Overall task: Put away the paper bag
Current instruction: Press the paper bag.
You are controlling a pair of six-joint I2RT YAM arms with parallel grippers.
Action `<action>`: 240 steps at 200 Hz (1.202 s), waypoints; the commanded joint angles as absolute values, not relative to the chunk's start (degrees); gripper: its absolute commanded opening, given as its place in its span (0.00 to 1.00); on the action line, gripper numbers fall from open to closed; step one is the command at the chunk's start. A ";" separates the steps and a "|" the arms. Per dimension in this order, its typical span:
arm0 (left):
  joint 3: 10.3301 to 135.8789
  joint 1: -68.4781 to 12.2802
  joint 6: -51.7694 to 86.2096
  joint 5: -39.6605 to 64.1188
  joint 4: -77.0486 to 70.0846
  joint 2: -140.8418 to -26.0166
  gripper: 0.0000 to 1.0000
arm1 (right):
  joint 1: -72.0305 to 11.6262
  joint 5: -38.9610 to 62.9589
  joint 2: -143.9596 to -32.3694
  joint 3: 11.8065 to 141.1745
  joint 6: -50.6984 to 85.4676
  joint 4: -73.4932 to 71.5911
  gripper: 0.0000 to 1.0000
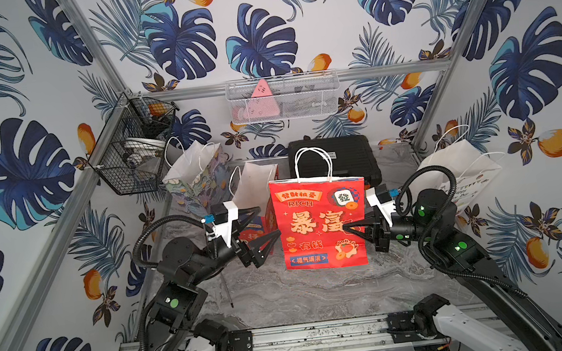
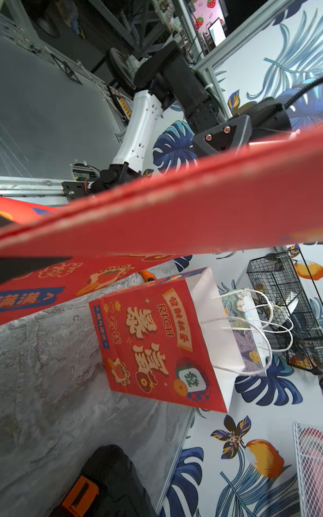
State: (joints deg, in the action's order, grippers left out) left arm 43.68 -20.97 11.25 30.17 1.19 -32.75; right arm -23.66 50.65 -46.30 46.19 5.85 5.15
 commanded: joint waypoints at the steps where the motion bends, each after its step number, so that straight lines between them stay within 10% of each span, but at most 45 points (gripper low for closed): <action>1: 42.26 -20.92 0.79 20.48 13.95 -30.00 0.92 | -23.46 49.93 -47.29 46.78 14.09 -2.64 0.00; 61: 32.26 -20.96 -8.02 42.49 10.95 -23.77 0.86 | -17.05 57.88 -51.51 54.80 26.71 -0.09 0.00; 150: 16.25 -21.09 -0.72 39.92 -35.68 -21.18 0.49 | -15.01 68.75 -55.15 53.61 50.47 -21.64 0.00; 240: 18.18 -22.40 0.47 48.45 -49.00 -29.74 0.47 | -15.00 65.14 -57.74 51.79 60.85 -32.92 0.00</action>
